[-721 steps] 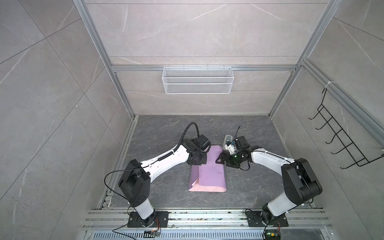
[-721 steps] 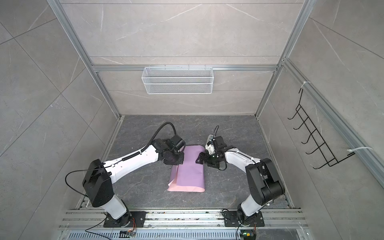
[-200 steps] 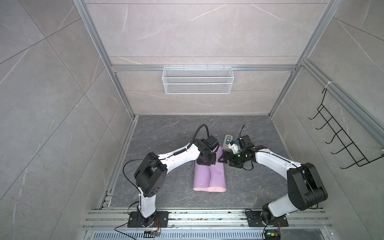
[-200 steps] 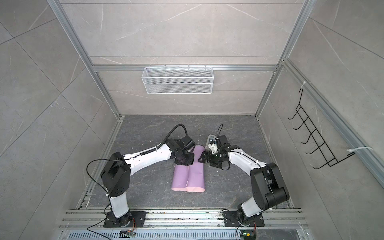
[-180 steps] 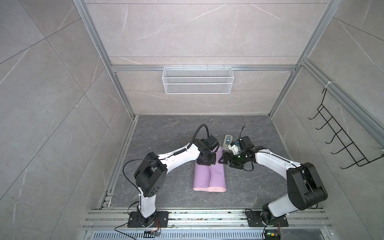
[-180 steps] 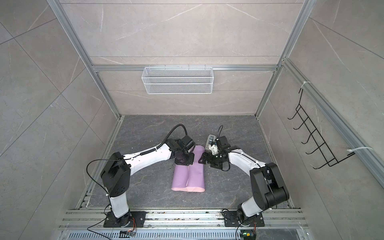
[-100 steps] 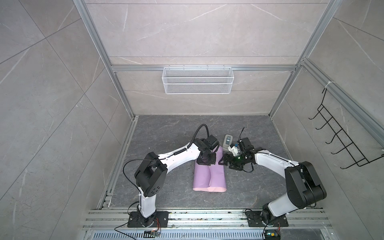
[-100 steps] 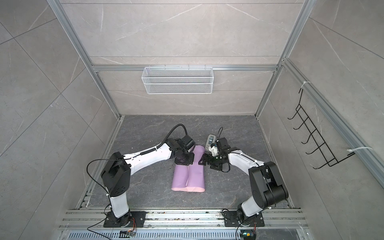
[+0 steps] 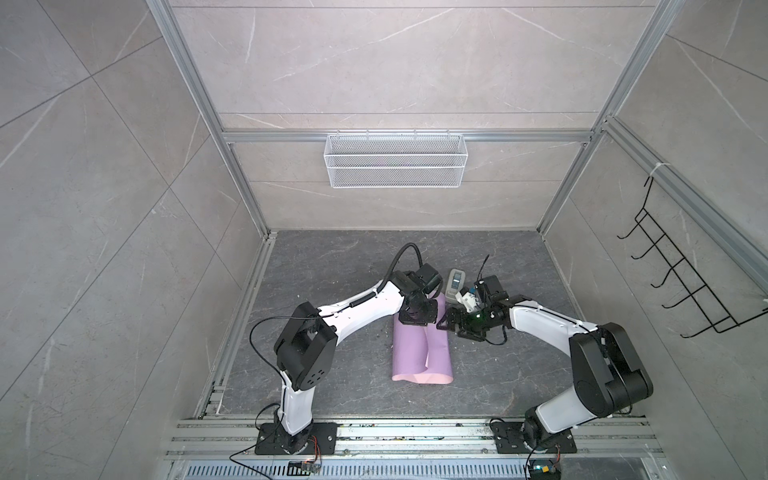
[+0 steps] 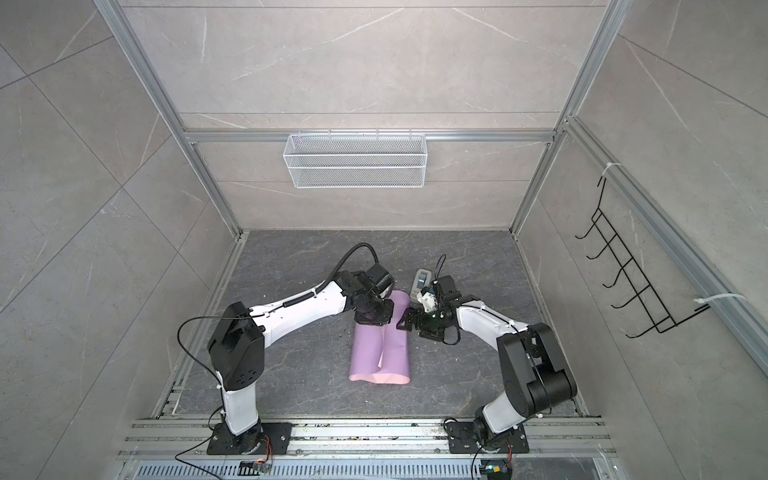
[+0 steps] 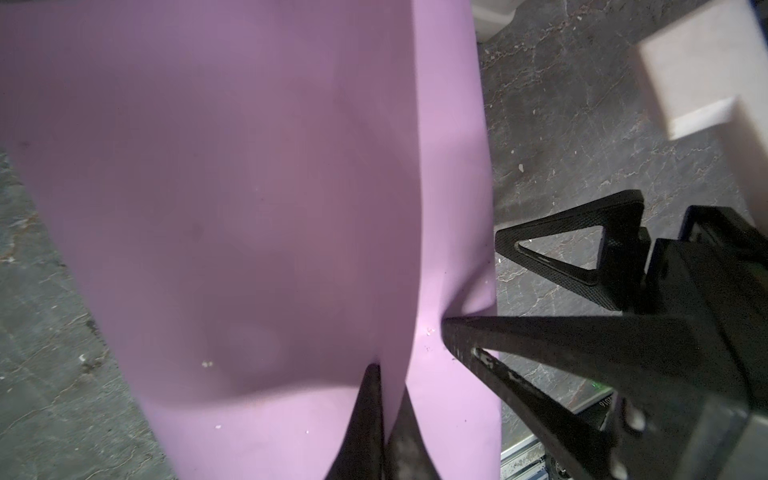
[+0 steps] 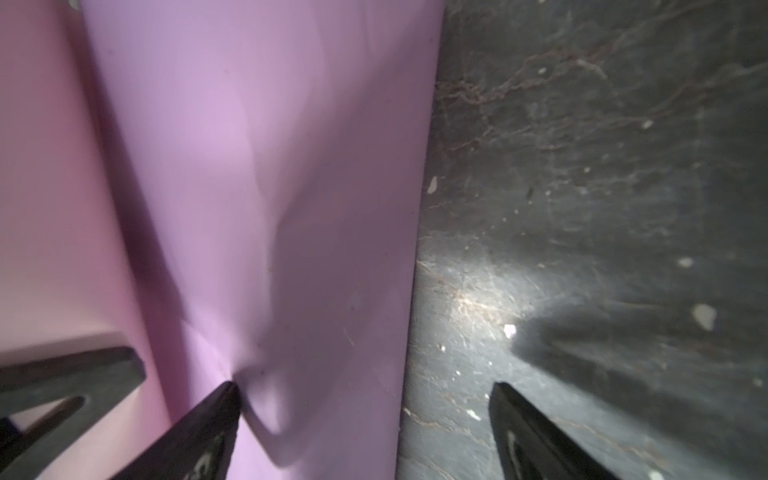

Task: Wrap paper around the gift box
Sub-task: 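Press the folded paper onto the box top with the left gripper beside the right gripper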

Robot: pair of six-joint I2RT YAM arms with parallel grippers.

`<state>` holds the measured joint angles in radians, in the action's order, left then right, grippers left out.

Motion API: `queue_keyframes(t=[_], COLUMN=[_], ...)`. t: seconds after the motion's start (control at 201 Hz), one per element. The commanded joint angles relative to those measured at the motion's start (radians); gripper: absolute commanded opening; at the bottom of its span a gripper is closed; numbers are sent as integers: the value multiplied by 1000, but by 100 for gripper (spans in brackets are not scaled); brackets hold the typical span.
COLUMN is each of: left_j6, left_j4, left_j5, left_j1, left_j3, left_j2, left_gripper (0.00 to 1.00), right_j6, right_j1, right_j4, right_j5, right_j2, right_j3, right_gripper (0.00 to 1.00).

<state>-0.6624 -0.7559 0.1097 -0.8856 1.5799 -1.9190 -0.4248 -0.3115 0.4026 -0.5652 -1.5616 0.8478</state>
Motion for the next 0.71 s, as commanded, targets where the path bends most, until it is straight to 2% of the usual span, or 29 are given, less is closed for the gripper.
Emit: queue_keyframes(t=[0.0,0.702], left_j6=[3,-19], left_j4=[9,49], left_j5=[47,65], left_j1=[5,6], left_j3=[43,59], left_j2=[-16,-71], left_gripper=[0,0], right_j6=[20,20], right_j1=[-6,-7], right_j4=[45,45], right_j5=[65,63], right_j2=[-29,-31], right_j3=[-38,-29], right_gripper=[95,94])
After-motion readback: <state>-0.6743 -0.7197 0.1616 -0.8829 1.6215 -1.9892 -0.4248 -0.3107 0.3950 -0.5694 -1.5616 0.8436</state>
